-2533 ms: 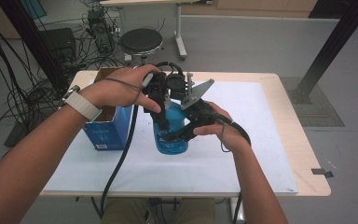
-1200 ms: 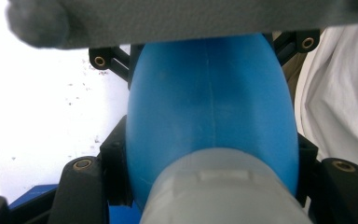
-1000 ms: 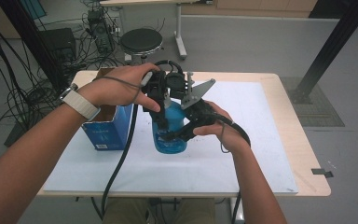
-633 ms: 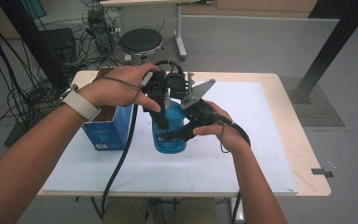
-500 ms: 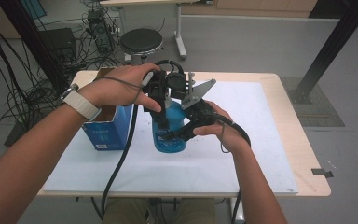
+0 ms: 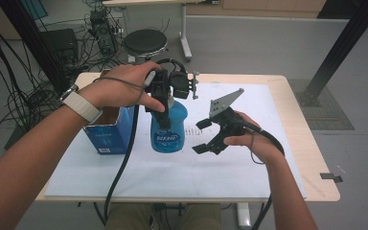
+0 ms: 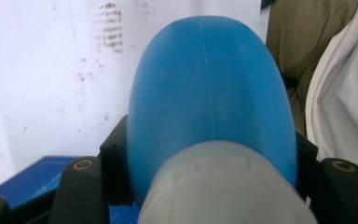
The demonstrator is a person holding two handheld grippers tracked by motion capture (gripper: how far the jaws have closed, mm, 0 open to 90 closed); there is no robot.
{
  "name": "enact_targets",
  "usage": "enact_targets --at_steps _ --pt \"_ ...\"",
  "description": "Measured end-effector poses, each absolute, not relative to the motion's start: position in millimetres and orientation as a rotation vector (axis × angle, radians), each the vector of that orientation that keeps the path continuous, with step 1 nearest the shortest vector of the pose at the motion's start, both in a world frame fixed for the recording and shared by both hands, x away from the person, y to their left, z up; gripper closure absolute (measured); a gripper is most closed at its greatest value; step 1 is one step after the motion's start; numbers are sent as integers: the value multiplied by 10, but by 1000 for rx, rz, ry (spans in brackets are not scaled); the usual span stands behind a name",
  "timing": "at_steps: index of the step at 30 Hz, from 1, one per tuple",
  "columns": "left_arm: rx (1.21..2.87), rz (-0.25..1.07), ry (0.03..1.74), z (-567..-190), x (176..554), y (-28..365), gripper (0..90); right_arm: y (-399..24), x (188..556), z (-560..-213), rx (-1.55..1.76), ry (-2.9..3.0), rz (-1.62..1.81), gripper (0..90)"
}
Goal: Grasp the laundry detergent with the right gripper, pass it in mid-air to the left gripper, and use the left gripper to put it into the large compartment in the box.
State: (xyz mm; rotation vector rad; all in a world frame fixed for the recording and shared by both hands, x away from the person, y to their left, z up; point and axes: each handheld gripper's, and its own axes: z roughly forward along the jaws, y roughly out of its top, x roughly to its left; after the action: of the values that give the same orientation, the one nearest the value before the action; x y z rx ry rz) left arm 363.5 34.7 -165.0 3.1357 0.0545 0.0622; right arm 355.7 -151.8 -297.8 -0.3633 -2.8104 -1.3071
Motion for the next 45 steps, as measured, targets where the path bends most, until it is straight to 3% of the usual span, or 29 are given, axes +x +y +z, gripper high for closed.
enact_targets --at_steps 8,16,22,45 --pt "3146 119 193 -1517 3672 373 378 -1755 3492 -2853 -436 -3000 -987 70" --pt "3102 154 507 -1342 3774 493 378 -1926 3480 -2745 -509 -3070 -780 77" --pt "3083 168 646 -1185 3822 575 377 -2049 3472 -2709 -544 -3106 -662 81" --pt "2904 254 1230 -763 3979 885 375 -2322 3543 -2736 -535 -3122 -599 95"
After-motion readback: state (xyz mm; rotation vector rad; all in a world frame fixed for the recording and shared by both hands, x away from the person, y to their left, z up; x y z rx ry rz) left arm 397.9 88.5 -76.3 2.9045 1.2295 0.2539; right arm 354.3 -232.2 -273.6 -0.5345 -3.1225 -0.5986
